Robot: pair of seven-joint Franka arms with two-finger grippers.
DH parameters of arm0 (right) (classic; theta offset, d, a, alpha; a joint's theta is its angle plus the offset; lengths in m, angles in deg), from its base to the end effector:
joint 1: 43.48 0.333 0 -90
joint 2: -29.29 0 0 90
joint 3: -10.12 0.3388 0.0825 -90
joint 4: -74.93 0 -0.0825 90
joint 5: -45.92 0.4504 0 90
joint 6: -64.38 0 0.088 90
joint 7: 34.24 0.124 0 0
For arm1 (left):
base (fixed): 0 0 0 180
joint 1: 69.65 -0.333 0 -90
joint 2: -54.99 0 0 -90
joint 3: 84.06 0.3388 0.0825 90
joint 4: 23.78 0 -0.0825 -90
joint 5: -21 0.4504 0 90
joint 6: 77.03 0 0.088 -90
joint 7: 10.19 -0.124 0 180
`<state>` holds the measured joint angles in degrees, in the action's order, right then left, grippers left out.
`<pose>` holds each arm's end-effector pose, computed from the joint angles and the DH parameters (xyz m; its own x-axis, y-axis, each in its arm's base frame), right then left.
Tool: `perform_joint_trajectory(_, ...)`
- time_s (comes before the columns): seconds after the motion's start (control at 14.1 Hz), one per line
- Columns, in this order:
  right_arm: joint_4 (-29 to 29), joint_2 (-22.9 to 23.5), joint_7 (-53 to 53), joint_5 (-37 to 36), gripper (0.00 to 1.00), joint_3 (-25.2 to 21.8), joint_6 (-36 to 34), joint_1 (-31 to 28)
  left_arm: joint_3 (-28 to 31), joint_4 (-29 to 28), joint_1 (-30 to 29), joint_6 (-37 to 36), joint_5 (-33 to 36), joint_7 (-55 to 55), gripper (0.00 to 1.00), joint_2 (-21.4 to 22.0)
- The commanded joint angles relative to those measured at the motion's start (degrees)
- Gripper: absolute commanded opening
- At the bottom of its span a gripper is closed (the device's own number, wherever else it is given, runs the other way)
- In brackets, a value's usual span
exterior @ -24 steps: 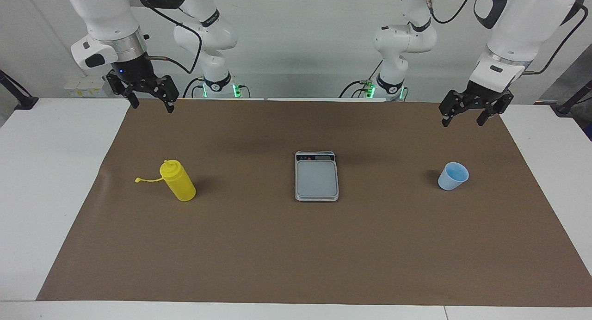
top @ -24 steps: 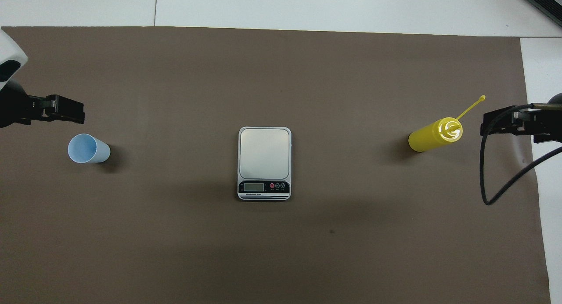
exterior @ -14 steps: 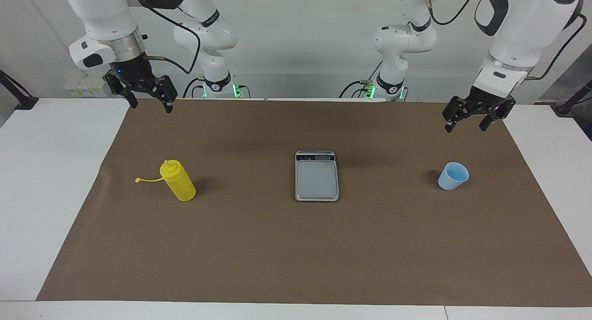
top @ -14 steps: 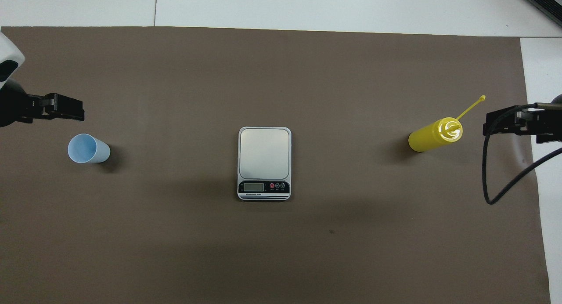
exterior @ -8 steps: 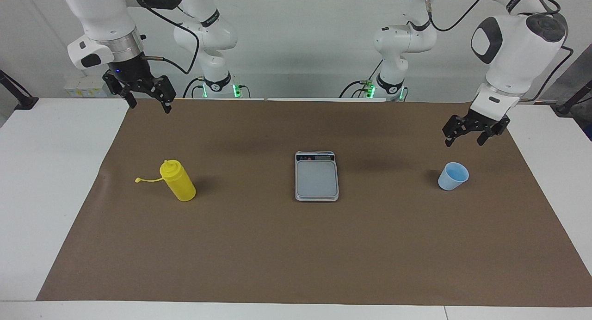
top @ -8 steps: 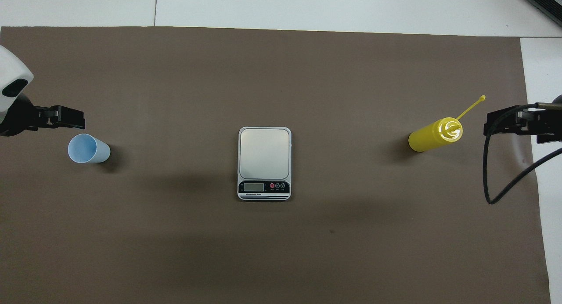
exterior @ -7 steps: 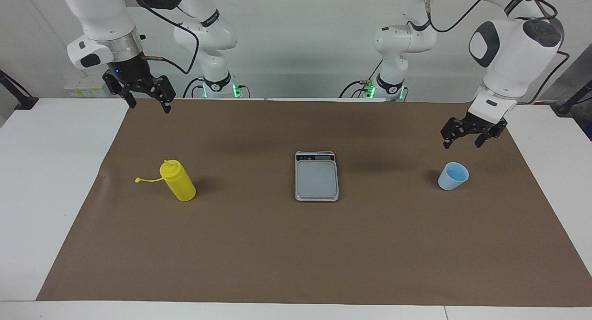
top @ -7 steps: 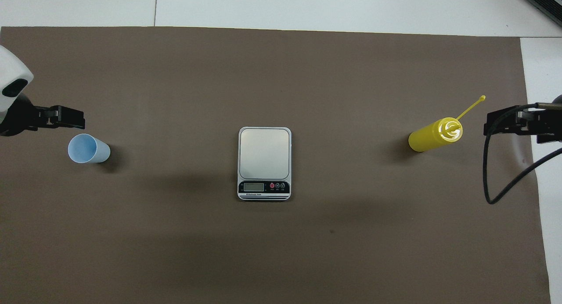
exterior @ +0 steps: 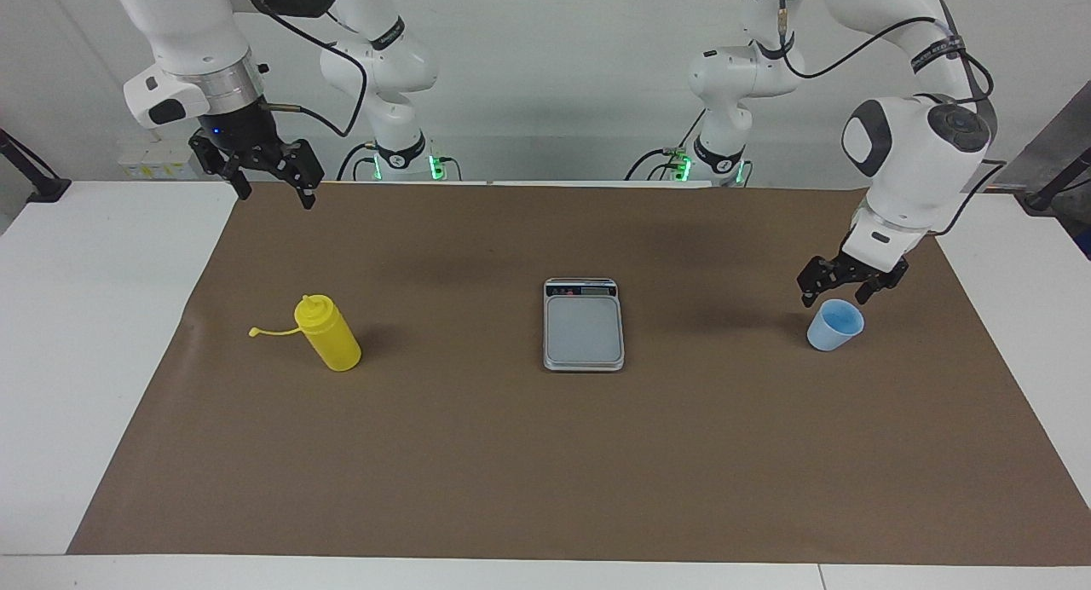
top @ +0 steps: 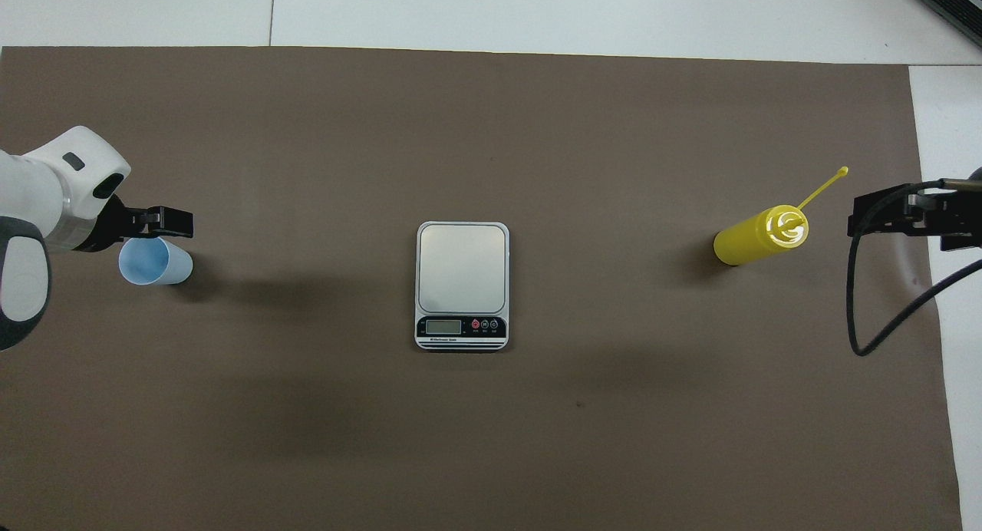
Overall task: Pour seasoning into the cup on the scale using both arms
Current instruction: 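Lower the left gripper onto the light-blue cup and grasp it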
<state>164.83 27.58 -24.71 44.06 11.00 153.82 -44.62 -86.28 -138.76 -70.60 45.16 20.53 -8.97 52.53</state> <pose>0.6106 -0.0067 0.6488 0.9850 -0.1703 0.0270 -0.1710 -0.9848 0.0288 0.6325 -0.0143 0.4173 0.9966 0.0037 0.0826 0.0029 -0.9999 0.0107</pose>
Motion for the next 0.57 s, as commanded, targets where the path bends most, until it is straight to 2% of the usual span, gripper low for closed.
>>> perform_joint_trajectory(0.0, 0.4, -0.8, -0.9, 0.6, 1.00, 0.2, -1.0, -0.5, -0.2, -4.3, -1.1, 5.7, -1.3, -1.4, 1.00, 0.4)
perform_joint_trajectory(0.5, 0.4, -0.8, -0.9, 0.6, 1.00, 0.2, -1.0, -0.5, -0.2, -7.7, -1.9, 11.4, -1.3, -3.2, 1.00, -2.4)
